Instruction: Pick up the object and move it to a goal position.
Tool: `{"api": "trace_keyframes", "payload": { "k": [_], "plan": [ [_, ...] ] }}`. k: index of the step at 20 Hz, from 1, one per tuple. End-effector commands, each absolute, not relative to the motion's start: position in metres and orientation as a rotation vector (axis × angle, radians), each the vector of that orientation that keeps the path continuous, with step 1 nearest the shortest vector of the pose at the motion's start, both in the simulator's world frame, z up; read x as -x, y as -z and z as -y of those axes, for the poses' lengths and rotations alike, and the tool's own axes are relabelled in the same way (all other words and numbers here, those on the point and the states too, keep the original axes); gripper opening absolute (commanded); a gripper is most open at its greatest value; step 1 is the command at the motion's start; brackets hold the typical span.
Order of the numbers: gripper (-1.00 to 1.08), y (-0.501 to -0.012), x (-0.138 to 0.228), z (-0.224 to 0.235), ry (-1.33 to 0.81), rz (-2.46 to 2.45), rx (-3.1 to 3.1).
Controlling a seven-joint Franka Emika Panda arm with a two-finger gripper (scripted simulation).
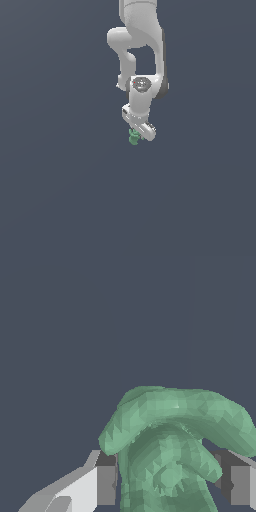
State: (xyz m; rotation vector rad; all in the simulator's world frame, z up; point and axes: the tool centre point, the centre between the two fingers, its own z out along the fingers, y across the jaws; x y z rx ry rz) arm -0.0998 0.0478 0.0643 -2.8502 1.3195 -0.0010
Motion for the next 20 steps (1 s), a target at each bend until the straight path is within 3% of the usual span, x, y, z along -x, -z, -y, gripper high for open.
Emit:
{"api": "trace_keyframes", "payload": {
  "k": [1,10,20],
  "plan": [
    [-1.0,-0.064,0.1,-0.047,0.0,-1.321,2.85],
    [-1.0,-0.083,0.099,-0.051,0.002,-1.319,2.85],
    [-1.0,-0.155,0.095,-0.064,0.002,-1.322,2.851]
  ]
}}
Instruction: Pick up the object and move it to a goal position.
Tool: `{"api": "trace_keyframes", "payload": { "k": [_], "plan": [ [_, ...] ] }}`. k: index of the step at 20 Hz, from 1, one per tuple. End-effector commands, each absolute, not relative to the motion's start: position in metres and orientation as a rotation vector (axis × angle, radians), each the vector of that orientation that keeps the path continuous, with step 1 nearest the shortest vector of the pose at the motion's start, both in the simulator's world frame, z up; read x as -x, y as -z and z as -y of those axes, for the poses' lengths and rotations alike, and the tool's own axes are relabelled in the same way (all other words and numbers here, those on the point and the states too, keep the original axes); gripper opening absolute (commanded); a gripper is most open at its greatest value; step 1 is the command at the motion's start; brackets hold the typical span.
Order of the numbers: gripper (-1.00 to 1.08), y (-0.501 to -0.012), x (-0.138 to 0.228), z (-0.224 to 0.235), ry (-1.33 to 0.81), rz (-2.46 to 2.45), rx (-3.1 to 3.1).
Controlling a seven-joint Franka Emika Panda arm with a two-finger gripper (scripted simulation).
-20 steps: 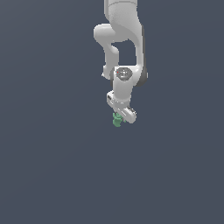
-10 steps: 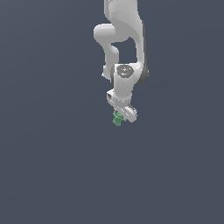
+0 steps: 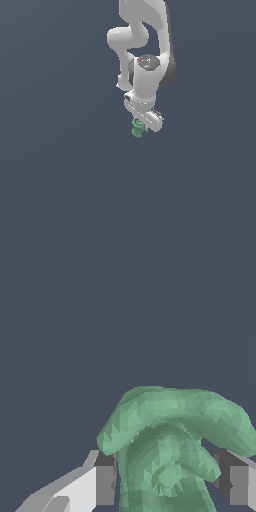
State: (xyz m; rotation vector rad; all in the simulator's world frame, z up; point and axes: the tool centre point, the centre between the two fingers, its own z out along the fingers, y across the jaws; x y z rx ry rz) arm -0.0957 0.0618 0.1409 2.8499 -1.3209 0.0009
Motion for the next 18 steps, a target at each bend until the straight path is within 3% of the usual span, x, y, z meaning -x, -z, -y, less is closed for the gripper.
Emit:
{"api": "trace_keyframes", "payload": {
  "k": [1,9,18],
  "plan": [
    [-1.0,-0.164,0.094,-0.066,-0.002,1.321,-2.849],
    [-1.0,-0.219,0.09,-0.077,-0.002,1.321,-2.849],
    [-1.0,-0.24,0.087,-0.081,-0.001,1.321,-2.85]
  ]
}}
